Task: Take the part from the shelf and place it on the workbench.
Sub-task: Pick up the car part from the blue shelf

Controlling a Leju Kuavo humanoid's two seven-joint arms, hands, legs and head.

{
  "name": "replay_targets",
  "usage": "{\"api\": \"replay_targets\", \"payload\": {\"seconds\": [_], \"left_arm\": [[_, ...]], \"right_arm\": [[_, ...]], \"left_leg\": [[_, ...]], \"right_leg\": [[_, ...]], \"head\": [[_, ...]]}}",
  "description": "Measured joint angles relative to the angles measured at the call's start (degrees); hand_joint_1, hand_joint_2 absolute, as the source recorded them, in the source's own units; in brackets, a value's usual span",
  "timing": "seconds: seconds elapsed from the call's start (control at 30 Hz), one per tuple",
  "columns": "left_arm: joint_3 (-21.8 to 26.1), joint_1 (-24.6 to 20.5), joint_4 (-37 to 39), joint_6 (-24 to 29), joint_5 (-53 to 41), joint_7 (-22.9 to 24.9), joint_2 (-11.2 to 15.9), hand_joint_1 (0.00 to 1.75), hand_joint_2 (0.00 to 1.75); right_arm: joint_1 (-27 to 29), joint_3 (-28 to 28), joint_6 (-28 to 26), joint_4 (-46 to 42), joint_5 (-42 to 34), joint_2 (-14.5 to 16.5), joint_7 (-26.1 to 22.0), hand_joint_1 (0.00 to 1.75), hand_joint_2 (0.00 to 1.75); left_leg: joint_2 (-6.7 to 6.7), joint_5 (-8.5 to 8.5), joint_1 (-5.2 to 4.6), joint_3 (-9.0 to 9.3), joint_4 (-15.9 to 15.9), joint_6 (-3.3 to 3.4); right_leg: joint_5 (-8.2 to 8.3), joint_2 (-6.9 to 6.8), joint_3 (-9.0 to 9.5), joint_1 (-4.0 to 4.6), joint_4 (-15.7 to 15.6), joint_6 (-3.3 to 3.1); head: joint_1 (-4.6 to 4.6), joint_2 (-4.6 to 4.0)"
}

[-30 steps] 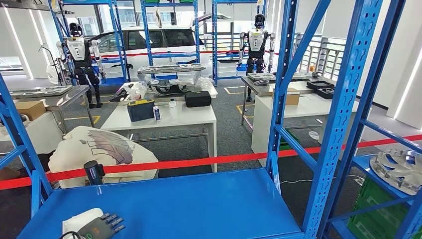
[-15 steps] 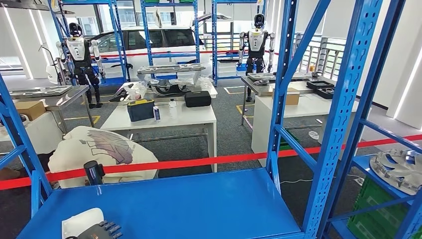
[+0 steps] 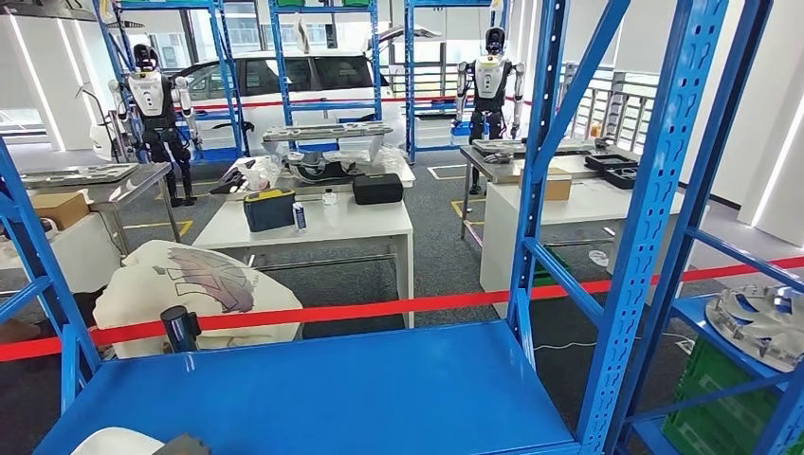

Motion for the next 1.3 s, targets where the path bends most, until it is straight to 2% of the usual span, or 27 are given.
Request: {"api": "replay_targets", "payload": {"seconds": [0.03,0.17,0.33,0.53,0.8,1.13,1.3], "left_arm": [[0.0,0.0,0.0,0.0,0.1,-0.1,0.0,1.73,1.75],[0.1,0.0,0.0,0.0,1.0,-0.7,-0.3,1.5,1.75],[0.8,0.1,-0.1,1.9,1.9,-2.0,-0.7,1.5,1.75],[1.4,0.1,-0.6,8.1,3.1,-1.0,-1.9,1.5,1.75],[5.3,0.0,-1.8,12.0,7.9,-1.6,-4.1,1.5,1.75],[9.0,-0.9,-3.3,14.5,11.0,-3.1,-5.9,1.5,1.75],[11.9,-3.3,-4.8,14.2,14.9,-4.8,-7.5,1.5,1.75]], "right_arm": [[0.0,0.0,0.0,0.0,0.0,0.0,0.0,0.0,0.0],[0.0,0.0,0.0,0.0,0.0,0.0,0.0,0.0,0.0],[0.0,0.0,0.0,0.0,0.0,0.0,0.0,0.0,0.0],[0.0,0.0,0.0,0.0,0.0,0.0,-0.1,0.0,0.0],[0.0,0.0,0.0,0.0,-0.2,0.0,-0.4,0.0,0.0],[0.0,0.0,0.0,0.0,-0.5,0.0,-0.9,0.0,0.0],[0.0,-0.2,0.0,0.0,-0.7,0.0,-1.0,0.0,0.0]], "left_leg": [[-0.01,0.0,0.0,0.01,0.0,0.0],[-0.02,0.0,-0.01,0.02,0.0,0.01],[-0.01,0.02,0.0,0.04,0.0,-0.01],[-0.01,0.01,0.0,0.04,0.0,0.0],[0.0,-0.04,-0.03,0.03,0.0,0.06],[0.01,-0.04,-0.02,0.08,0.0,0.06],[-0.03,-0.02,-0.03,0.17,0.0,0.06]], "right_leg": [[0.0,-0.01,0.01,0.0,0.0,0.01],[-0.01,-0.03,0.05,0.0,0.0,0.02],[0.01,-0.04,0.05,0.0,0.0,0.02],[-0.01,-0.03,0.03,0.01,0.0,0.05],[-0.03,-0.01,0.01,0.01,0.0,0.07],[-0.03,0.02,-0.01,-0.02,0.0,0.08],[-0.02,-0.02,-0.05,0.03,0.0,0.09]], "head": [[0.0,0.0],[0.0,0.0],[0.0,0.0],[0.0,0.0],[0.0,0.0],[0.0,0.0],[0.0,0.0]]}}
